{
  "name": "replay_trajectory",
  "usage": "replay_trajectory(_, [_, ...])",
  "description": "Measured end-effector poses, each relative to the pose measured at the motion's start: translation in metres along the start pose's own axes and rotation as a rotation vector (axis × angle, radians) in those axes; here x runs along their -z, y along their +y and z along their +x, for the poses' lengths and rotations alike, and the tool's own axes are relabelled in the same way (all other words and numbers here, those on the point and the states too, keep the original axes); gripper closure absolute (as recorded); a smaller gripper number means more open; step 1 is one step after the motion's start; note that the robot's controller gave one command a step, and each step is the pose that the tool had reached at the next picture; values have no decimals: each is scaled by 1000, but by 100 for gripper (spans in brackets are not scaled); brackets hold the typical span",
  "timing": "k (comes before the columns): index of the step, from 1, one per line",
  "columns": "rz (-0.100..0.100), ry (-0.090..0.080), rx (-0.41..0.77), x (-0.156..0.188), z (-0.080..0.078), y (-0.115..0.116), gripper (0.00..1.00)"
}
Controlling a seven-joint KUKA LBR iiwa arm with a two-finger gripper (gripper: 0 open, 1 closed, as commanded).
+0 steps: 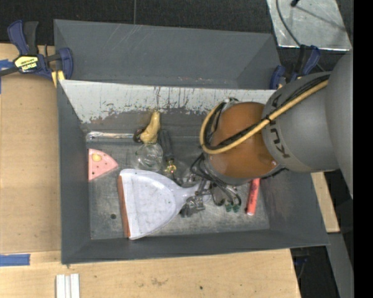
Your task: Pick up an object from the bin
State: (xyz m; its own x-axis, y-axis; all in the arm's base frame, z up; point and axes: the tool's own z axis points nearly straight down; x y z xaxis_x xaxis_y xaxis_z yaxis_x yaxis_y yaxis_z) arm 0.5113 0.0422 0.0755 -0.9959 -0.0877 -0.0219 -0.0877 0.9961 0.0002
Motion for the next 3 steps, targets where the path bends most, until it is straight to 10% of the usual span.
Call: replay_trajectory(3, [2, 14, -85, 71, -7, 3, 100])
